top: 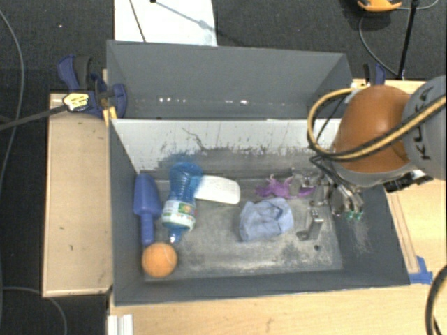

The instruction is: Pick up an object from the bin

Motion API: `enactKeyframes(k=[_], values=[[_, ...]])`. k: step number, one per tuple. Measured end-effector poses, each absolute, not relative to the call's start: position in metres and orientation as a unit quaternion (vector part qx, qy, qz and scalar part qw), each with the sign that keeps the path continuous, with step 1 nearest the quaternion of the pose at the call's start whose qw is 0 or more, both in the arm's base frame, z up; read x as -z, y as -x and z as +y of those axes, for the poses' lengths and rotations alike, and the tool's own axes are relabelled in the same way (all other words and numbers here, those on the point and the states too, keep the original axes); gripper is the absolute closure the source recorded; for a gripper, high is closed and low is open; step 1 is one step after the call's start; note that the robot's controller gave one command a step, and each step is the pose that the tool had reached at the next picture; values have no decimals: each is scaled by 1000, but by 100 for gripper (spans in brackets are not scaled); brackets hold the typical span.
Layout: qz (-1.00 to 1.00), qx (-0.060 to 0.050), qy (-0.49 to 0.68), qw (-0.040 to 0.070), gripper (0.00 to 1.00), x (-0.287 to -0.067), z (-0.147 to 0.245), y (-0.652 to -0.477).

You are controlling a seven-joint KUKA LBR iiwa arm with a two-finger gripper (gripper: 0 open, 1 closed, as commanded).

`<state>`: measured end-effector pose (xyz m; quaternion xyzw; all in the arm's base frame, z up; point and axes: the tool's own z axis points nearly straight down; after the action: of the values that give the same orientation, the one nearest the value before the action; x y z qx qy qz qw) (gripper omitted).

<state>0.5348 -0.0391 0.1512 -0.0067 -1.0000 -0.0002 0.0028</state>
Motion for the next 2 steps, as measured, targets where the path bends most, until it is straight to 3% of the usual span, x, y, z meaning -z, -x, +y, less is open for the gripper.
enactKeyframes(k=[1, 2], values=[[-1000, 0, 6, -1, 0, -156, -39, -537], [-999, 0, -42, -2, 0, -101, 5, -546]])
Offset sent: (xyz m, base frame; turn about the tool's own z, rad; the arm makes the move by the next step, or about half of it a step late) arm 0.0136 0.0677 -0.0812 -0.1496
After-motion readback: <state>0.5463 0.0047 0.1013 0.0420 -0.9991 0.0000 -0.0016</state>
